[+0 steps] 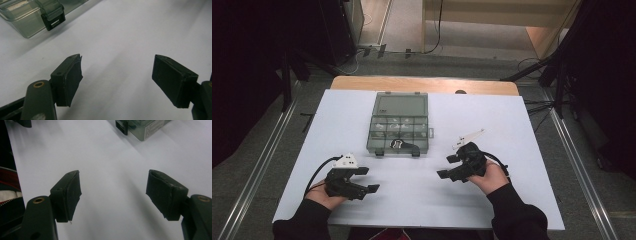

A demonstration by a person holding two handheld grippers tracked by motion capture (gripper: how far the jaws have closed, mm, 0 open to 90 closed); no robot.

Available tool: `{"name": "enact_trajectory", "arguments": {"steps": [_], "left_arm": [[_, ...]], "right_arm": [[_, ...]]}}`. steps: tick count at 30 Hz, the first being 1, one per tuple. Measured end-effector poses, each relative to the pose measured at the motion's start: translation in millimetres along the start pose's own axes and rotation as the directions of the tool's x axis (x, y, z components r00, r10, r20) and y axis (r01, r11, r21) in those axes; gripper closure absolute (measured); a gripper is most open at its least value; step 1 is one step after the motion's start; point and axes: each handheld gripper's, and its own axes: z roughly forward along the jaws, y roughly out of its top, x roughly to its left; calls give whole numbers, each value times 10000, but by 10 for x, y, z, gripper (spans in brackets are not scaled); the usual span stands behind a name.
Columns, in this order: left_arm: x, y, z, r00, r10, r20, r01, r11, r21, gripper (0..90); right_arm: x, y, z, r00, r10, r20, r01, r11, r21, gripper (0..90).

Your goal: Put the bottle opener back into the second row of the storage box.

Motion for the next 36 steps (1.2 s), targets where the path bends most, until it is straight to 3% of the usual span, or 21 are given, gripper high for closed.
{"name": "enact_trajectory", "arguments": {"steps": [12, 36], "left_arm": [[0, 12, 12, 10000, 34, 46, -34, 10000, -35, 239], [-4, 13, 15, 9999, 102, 27, -103, 9999, 85, 239]], "right_arm": [[32, -181, -107, 9998, 190, 82, -189, 9997, -133, 295], [-56, -547, -303, 9964, 729, 437, -711, 9966, -413, 295]]}}
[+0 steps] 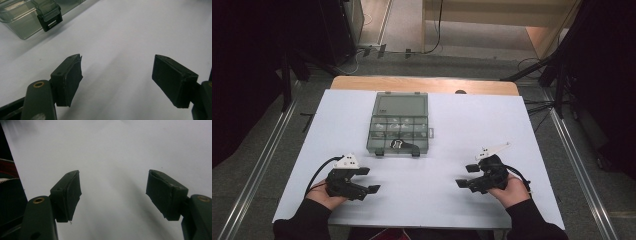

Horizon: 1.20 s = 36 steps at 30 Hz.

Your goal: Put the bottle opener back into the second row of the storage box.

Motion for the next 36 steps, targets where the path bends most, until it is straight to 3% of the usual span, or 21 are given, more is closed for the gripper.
{"name": "enact_trajectory", "arguments": {"steps": [36], "left_arm": [[11, -18, -21, 9999, -104, -69, 104, 9999, -54, 239]], "right_arm": [[-179, -387, -190, 9980, 324, 545, -310, 9992, -262, 295]]}}
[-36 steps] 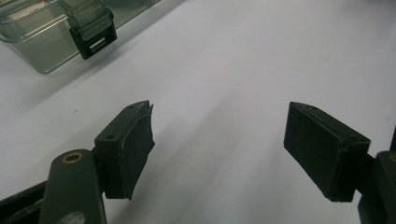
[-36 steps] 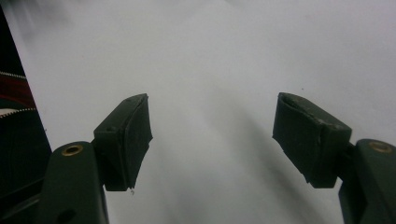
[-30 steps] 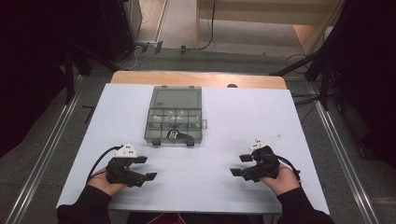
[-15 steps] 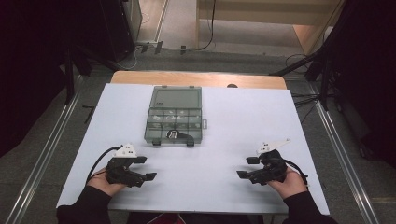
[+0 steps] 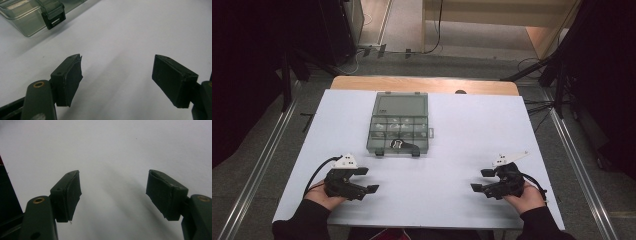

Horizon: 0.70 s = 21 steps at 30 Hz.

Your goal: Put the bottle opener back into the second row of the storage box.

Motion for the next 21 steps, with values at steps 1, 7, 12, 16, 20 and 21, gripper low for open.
{"name": "enact_trajectory", "arguments": {"steps": [1, 7, 12, 16, 20, 21], "left_arm": [[0, 0, 0, 10000, 10, -8, -10, 10000, 1, 239], [1, -3, 1, 10000, -6, -16, 6, 10000, -24, 239], [0, -2, -1, 10000, 5, -17, -5, 10000, 7, 239], [1, -2, -1, 10000, 5, -18, -5, 10000, 13, 239], [-2, -3, 1, 10000, 5, -16, -5, 10000, 42, 239], [-2, -3, 0, 10000, 21, -31, -21, 10000, 42, 239]], "right_arm": [[-3, -1, 2, 10000, 15, 17, -15, 10000, -8, 295], [-10, 0, 16, 10000, -17, 28, 17, 10000, 31, 295], [-9, 0, 23, 10000, -29, 53, 28, 10000, 60, 295], [-6, -2, 25, 10000, 16, 63, -17, 9999, 105, 295], [-3, -4, 35, 10000, -27, 65, 25, 9998, 187, 295], [-1, -4, 38, 10000, -38, 73, 36, 9998, 194, 295]]}}
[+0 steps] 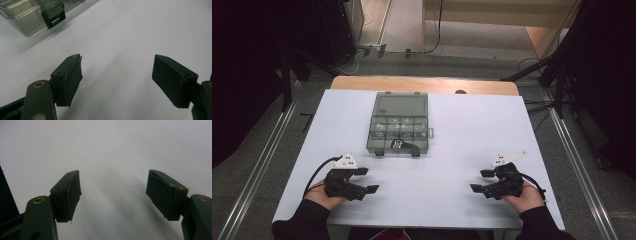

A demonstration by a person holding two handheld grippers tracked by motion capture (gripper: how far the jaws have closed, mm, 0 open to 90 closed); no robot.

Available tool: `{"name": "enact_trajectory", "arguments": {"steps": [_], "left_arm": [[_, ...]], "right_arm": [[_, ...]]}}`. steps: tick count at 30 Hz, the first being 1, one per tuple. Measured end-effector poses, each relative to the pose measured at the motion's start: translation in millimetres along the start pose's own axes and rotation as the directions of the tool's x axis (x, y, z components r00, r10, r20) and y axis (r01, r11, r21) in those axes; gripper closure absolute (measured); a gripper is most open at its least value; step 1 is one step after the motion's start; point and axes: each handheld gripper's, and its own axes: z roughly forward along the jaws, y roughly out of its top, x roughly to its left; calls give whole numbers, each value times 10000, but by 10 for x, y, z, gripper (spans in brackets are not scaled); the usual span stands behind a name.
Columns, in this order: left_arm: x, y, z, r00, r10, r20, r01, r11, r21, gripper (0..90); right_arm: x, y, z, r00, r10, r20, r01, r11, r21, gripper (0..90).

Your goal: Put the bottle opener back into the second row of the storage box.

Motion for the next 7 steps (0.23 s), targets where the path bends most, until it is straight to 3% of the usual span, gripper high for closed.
{"name": "enact_trajectory", "arguments": {"steps": [7], "left_arm": [[1, -2, -5, 10000, -18, 17, 18, 10000, -26, 239]], "right_arm": [[1, -1, 7, 10000, -17, -4, 17, 10000, 49, 295]]}}
